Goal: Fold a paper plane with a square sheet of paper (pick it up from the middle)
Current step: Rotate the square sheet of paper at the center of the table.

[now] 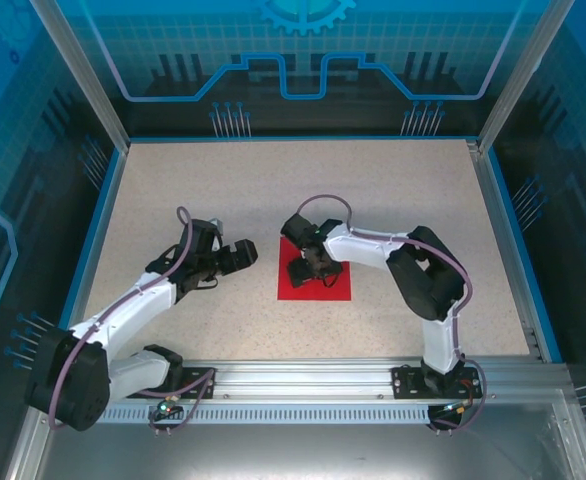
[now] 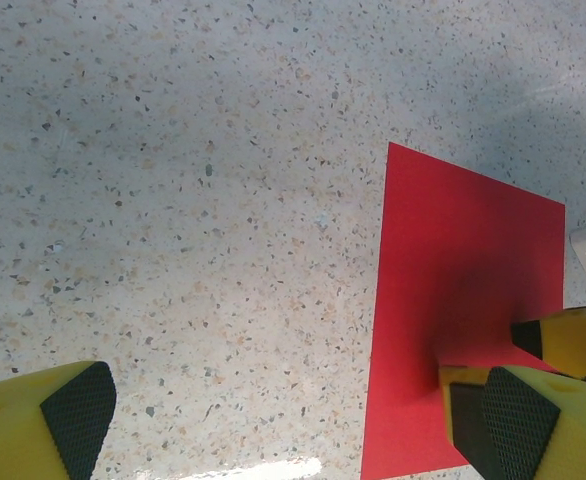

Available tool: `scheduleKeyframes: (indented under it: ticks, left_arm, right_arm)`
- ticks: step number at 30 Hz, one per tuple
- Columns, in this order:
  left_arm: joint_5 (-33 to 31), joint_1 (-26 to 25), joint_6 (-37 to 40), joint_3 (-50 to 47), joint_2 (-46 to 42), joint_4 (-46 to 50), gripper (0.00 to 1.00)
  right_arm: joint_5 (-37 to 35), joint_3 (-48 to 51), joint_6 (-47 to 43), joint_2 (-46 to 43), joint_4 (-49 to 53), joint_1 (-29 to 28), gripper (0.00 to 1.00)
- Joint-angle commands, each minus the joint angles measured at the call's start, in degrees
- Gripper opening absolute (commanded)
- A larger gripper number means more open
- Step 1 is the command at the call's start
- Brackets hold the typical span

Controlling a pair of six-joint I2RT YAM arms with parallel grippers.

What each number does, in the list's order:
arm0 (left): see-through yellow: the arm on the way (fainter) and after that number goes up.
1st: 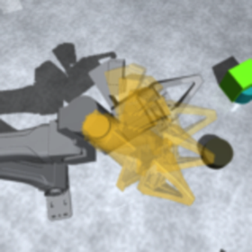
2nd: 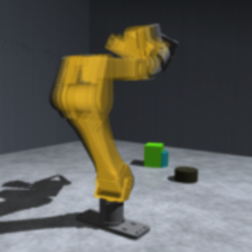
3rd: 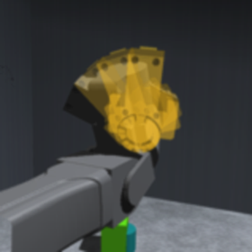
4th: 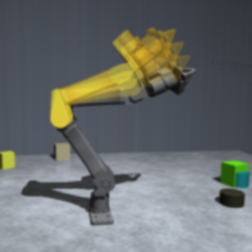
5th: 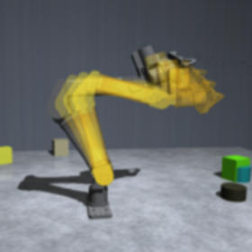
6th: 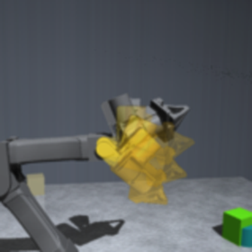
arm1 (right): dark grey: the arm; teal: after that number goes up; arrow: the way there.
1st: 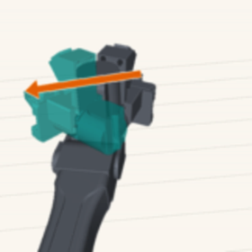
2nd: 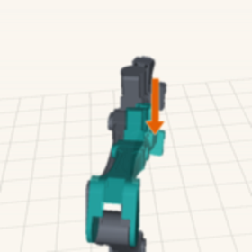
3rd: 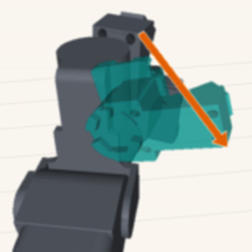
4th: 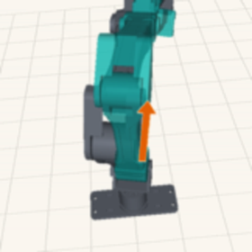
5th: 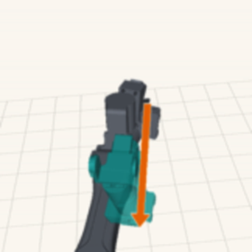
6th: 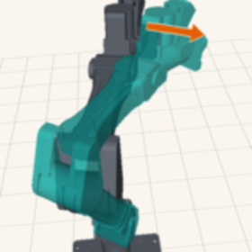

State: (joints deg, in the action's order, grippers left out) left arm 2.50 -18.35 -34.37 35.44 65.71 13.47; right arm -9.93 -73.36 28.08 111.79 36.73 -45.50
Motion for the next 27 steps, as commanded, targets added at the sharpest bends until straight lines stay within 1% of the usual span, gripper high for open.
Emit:
scheduleKeyframes:
  ticks: [1,2,4,7,9,12,13,15,16,17,22,27]
  left_arm:
    - [-0.8,0.5,0.4,2.1,0.9,1.2,0.99]
    - [-0.8,0.5,0.6,2.2,1.3,1.1,0.99]
    - [-0.6,0.5,0.5,2.6,1.9,1.1,0.98]
    - [-0.1,0.5,0.6,3.3,3.2,1.3,0.98]
    - [0.3,0.5,0.5,3.6,3.9,1.2,0.98]
    - [0.7,0.5,0.1,3.6,4.3,0.9,0.98]
    - [0.7,0.6,-0.1,3.5,4.3,0.7,0.98]
    - [0.7,0.5,-0.2,3.5,4.5,0.5,0.98]
    - [0.8,0.5,-0.2,3.5,4.7,0.3,0.99]
    - [0.9,0.5,-0.1,3.6,4.9,0.2,0.99]
    - [2.0,0.5,0.5,4.3,5.9,0.8,0.99]
    - [2.1,0.5,0.7,3.4,5.5,0.8,0.99]
  right_arm:
    - [5.3,4.5,-9.6,0.2,0.1,-0.9,0.82]
    - [5.8,4.7,-11.8,-0.1,0.2,-0.9,0.81]
    - [4.4,4.5,-14.1,-0.7,1.2,-0.9,0.82]
    - [2.2,2.6,-14.1,-0.7,3.0,-0.4,0.82]
    - [1.4,0.7,-11.3,-1.6,4.2,-0.2,0.83]
    - [3.1,-1.7,-4.4,-4.3,3.7,0.1,0.85]
    - [2.6,-2.6,-1.5,-4.9,4.0,0.2,0.86]
    - [0.6,-4.5,4.6,-4.8,5.8,0.4,0.91]
    - [0.7,-5.8,7.1,-4.1,7.0,0.8,0.98]
    - [0.7,-7.2,8.9,-2.9,8.0,1.0,0.99]
    - [-1.6,-12.0,14.6,2.4,11.9,1.2,0.99]
    - [-2.0,-13.9,16.0,5.5,13.7,1.6,0.99]
